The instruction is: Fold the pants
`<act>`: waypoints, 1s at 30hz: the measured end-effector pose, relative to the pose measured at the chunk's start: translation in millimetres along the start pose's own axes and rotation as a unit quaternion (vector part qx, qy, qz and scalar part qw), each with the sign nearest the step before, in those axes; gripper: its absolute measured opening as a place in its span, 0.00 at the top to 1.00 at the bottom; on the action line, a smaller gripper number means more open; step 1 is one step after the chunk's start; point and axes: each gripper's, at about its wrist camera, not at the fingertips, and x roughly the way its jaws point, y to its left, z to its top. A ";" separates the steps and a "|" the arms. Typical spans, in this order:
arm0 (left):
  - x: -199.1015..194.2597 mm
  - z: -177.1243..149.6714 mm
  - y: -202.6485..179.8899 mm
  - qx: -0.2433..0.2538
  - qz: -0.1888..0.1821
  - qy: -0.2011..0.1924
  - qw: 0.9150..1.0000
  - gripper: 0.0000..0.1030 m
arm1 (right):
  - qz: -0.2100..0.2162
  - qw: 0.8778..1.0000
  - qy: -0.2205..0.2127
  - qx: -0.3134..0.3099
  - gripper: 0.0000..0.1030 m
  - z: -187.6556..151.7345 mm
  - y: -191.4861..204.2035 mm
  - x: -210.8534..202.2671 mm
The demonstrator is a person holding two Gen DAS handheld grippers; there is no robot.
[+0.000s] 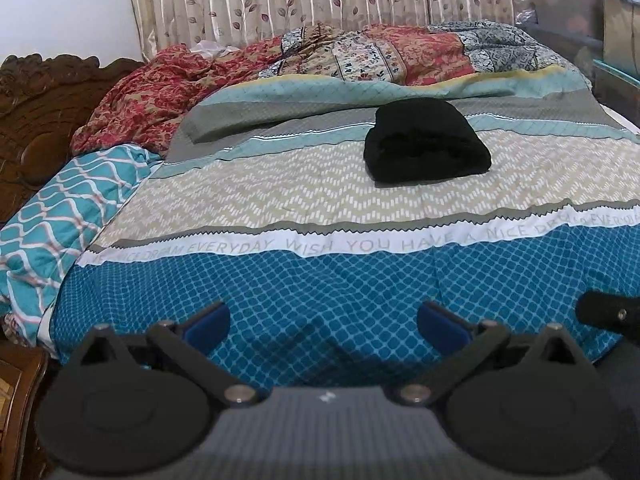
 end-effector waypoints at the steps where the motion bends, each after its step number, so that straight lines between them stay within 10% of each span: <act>1: 0.1 -0.2 -0.2 0.001 0.000 0.000 1.000 0.00 | 0.000 1.000 0.000 0.000 0.01 0.0 0.0 0.0; 30: 11.7 -7.9 -5.0 0.010 -0.042 0.053 0.998 0.00 | 0.002 1.000 0.012 0.010 0.01 -0.2 -5.1 0.9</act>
